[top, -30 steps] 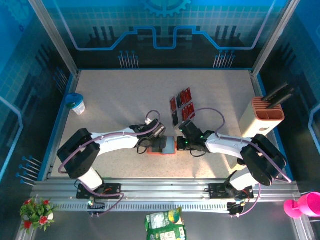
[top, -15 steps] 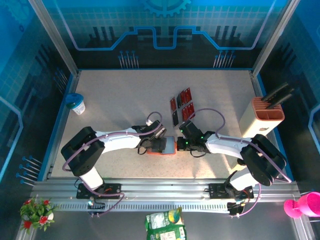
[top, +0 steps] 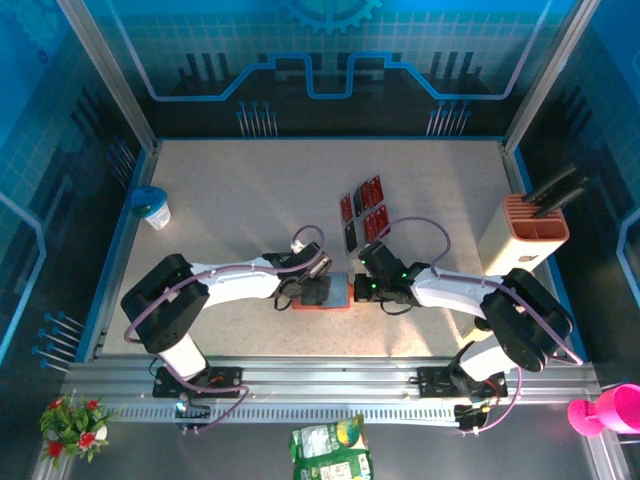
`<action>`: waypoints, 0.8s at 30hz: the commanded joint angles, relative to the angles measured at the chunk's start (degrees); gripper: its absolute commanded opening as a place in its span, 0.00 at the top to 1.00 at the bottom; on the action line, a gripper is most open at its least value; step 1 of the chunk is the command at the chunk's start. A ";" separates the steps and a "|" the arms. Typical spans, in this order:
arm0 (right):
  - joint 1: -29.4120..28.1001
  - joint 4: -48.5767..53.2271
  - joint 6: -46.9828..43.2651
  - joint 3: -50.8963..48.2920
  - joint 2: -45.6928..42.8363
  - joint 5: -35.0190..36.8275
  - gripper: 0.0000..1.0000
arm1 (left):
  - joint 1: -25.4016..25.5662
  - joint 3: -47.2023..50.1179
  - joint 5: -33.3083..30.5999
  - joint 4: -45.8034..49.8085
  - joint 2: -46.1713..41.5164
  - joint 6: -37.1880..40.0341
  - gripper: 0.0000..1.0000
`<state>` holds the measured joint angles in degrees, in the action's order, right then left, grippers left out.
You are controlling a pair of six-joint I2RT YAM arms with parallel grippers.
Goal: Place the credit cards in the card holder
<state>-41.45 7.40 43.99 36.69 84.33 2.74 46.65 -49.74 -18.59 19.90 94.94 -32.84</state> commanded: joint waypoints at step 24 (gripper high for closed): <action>0.37 0.16 1.27 -1.00 0.37 -0.15 1.00 | -1.81 0.19 1.70 4.30 -6.79 -0.57 0.01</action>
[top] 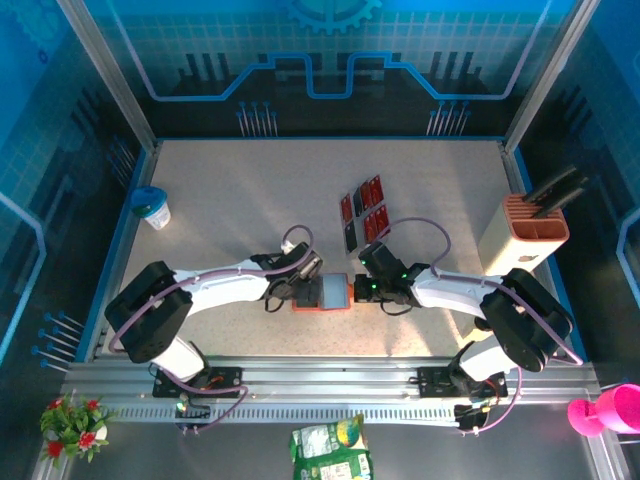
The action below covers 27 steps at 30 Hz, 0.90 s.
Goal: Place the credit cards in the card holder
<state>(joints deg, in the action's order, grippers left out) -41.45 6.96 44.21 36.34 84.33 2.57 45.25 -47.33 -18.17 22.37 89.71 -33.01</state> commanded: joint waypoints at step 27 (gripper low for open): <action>-0.07 5.96 -1.08 5.90 -6.66 -2.10 0.87 | 1.06 -0.97 6.18 -1.91 -6.57 -6.51 0.01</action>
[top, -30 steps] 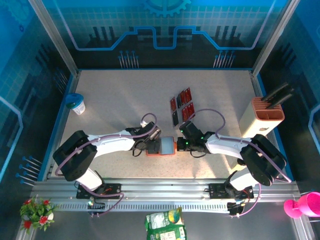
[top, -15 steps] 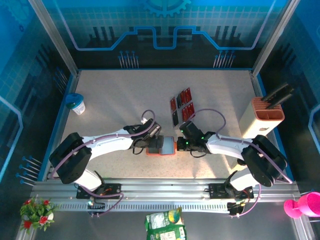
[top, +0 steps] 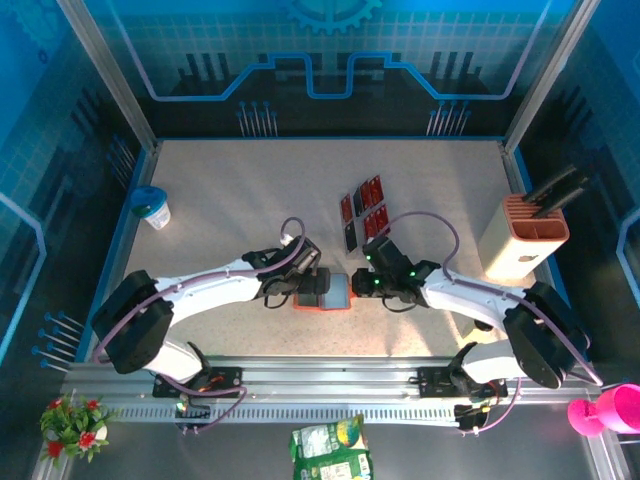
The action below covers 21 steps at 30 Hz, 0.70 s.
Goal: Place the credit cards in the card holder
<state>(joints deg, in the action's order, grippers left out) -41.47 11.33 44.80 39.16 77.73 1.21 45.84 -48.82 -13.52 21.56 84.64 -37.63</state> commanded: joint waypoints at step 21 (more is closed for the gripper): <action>1.22 -0.76 -6.48 10.85 16.94 -6.04 1.00 | 1.35 4.44 3.69 -6.71 1.23 -1.59 0.01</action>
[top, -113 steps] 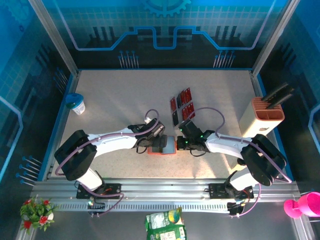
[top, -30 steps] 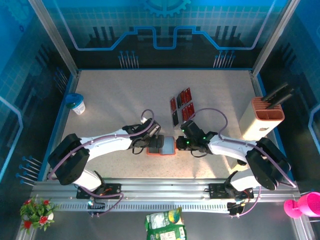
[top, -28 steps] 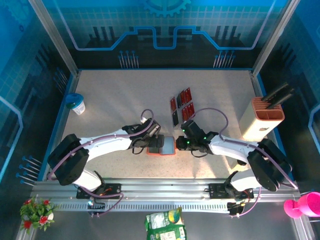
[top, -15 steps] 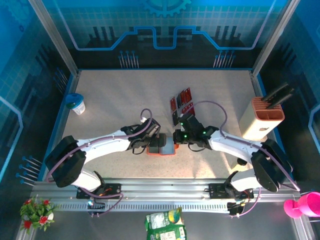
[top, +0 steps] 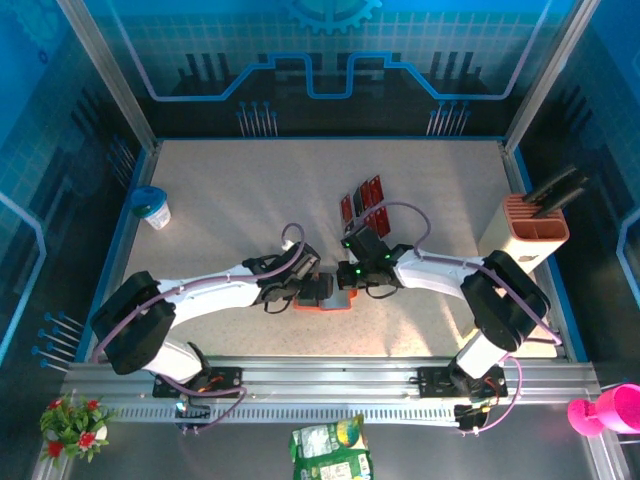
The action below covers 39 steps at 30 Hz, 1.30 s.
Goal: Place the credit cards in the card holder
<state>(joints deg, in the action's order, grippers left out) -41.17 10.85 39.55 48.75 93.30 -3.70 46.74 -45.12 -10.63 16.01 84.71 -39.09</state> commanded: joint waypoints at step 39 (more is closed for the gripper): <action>2.67 -5.23 3.16 -1.67 0.64 -5.43 0.85 | 0.46 6.09 -0.61 -5.19 4.90 1.47 0.10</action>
<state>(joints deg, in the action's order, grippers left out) -38.94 4.43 42.17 47.57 95.09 -9.32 46.96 -41.10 -12.58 12.14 88.14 -38.46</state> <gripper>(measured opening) 0.144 0.899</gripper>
